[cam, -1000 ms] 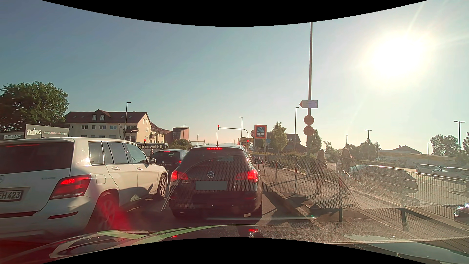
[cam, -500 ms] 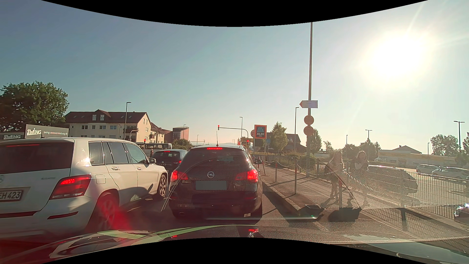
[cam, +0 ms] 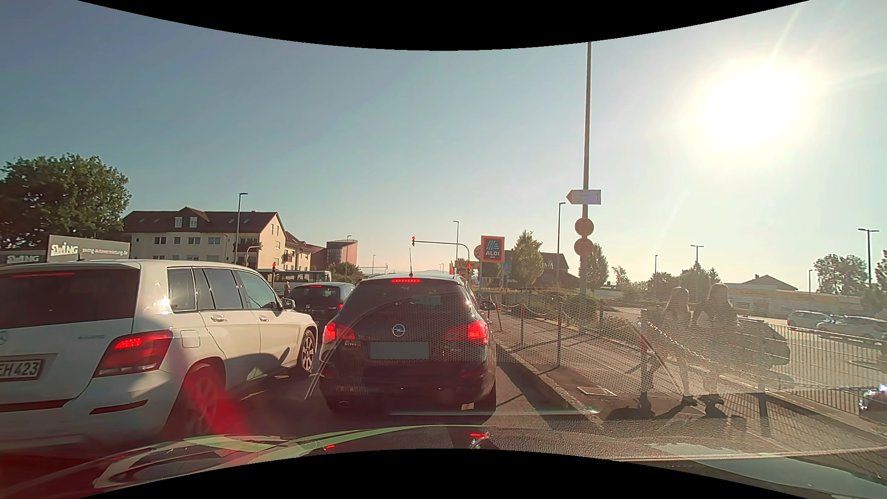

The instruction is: Follow the waypoints while adhering to traffic rules and regulations

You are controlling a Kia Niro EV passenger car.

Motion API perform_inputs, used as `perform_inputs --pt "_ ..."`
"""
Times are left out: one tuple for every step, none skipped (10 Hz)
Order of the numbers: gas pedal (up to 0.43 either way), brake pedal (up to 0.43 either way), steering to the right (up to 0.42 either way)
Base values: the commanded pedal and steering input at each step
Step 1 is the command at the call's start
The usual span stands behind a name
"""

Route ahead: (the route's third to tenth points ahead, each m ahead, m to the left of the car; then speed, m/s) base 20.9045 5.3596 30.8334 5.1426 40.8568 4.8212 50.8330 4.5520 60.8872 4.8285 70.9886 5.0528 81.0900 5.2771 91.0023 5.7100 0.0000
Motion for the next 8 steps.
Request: perform_inputs --pt "0.0 0.274 -0.017" --pt "0.0 0.274 -0.017" --pt "0.0 0.274 -0.017" --pt "0.0 0.274 -0.017" --pt "0.0 0.274 -0.017" --pt "0.0 0.274 -0.017" --pt "0.0 0.274 -0.017" --pt "0.0 0.274 -0.017"
